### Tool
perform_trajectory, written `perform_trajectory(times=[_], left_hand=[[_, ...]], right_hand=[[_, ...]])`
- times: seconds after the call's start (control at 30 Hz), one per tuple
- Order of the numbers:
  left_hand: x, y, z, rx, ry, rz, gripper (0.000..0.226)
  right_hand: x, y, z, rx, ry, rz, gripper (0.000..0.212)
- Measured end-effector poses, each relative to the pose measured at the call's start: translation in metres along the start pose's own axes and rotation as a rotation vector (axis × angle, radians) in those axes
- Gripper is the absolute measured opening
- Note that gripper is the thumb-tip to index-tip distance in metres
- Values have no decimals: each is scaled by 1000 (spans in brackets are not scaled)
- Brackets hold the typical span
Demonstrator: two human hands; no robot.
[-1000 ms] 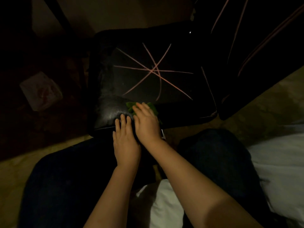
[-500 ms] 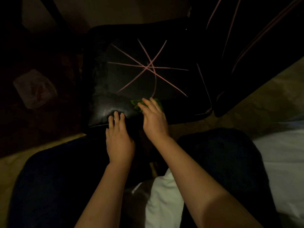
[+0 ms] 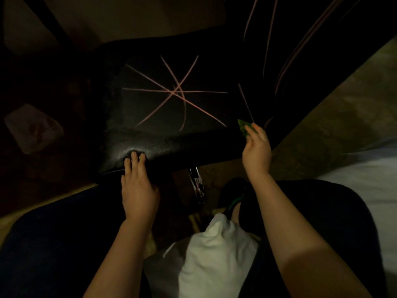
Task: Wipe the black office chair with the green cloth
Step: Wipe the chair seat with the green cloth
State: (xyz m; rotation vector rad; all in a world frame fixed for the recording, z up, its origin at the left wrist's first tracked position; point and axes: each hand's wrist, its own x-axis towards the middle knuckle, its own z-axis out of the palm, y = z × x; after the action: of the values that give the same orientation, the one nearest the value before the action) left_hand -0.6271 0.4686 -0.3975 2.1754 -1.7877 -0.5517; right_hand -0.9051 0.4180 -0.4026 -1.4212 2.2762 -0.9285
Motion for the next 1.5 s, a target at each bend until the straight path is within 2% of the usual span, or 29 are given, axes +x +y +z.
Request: perform_trajectory(times=[0.23, 0.4, 0.7, 0.97, 1.3, 1.5], left_hand=[[-1, 7, 2, -67, 21, -40, 79], [-1, 8, 3, -79, 11, -55, 80], [1, 8, 4, -82, 7, -54, 84], [2, 4, 6, -78, 9, -48, 83], [1, -5, 3, 60, -20, -41, 88], [1, -6, 1, 41, -42, -28, 91]], right_hand=[[2, -4, 4, 153, 61, 103, 33], [-11, -14, 10, 145, 104, 98, 33], [-71, -65, 59, 125, -89, -143, 39], [-92, -99, 87, 120, -126, -250, 41], [-86, -70, 78, 78, -194, -421, 49], [-68, -33, 57, 39, -129, -386, 54]])
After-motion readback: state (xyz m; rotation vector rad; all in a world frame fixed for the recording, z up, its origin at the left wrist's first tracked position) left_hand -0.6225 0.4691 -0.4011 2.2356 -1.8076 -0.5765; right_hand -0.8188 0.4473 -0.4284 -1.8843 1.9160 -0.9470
